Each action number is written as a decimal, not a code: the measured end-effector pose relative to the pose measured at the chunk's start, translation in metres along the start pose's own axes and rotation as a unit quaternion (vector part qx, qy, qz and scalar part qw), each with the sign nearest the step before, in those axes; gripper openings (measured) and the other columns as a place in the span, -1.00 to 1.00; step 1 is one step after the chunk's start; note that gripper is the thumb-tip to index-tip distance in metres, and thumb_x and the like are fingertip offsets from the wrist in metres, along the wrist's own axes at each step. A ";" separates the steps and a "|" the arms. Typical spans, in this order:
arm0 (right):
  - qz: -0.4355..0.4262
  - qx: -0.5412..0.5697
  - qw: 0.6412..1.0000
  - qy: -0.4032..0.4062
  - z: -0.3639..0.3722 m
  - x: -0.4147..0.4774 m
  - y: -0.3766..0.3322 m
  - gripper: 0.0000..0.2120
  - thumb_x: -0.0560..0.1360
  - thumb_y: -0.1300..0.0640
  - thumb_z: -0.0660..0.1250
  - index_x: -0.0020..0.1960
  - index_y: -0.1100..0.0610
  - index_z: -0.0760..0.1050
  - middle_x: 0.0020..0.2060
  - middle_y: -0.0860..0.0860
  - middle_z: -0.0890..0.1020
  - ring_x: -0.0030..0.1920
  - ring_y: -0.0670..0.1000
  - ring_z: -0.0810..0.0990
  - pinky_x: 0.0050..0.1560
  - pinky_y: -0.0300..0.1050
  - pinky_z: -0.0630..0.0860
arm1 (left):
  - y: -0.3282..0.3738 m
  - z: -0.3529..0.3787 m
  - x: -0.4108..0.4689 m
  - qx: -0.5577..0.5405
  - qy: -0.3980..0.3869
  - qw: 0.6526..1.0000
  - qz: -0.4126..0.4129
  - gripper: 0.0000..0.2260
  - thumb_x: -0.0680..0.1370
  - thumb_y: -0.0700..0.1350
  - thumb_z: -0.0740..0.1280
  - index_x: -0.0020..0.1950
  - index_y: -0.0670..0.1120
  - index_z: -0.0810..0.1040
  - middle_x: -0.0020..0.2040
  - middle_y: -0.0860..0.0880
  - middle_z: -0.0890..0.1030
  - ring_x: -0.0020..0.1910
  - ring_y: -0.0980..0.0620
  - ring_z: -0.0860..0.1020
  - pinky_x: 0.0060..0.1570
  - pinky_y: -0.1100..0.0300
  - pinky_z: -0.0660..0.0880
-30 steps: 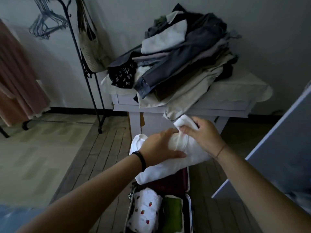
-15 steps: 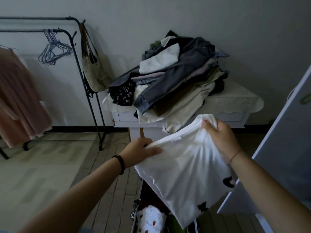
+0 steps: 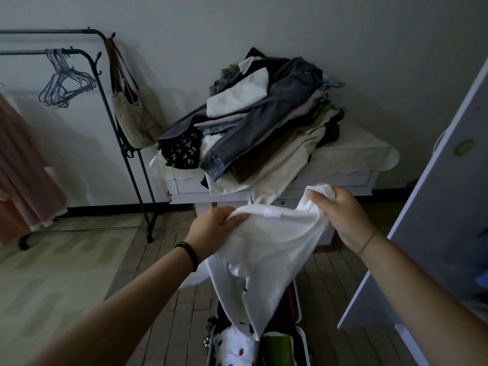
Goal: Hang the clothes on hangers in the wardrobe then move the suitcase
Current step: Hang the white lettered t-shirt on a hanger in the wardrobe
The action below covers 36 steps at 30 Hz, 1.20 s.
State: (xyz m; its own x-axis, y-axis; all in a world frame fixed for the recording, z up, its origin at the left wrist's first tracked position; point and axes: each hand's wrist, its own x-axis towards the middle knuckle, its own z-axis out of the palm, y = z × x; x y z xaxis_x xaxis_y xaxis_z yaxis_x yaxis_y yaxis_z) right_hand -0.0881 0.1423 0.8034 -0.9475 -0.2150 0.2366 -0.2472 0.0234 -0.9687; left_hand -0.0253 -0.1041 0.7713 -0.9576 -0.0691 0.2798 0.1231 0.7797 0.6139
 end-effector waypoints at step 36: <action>0.019 -0.112 0.914 0.389 -0.303 -0.162 0.006 -0.76 0.48 0.27 0.36 -0.36 0.16 0.52 -0.54 -0.11 0.56 -0.48 -0.22 0.45 -0.37 -0.39 0.41 | 0.247 0.199 0.068 -0.338 -0.164 0.927 0.008 -0.81 0.55 -0.12 0.33 -0.27 -0.06 0.48 -0.35 0.02 0.47 -0.34 0.10 0.41 -0.31 0.27 0.33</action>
State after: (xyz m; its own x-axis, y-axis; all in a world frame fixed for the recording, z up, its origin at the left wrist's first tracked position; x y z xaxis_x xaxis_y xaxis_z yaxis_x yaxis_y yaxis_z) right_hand 0.0022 0.4734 0.7822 -0.7915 0.5480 0.2704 -0.1642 0.2355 -0.9579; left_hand -0.1121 0.2077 0.7951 -0.9682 0.2190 0.1207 0.1664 0.2040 0.9647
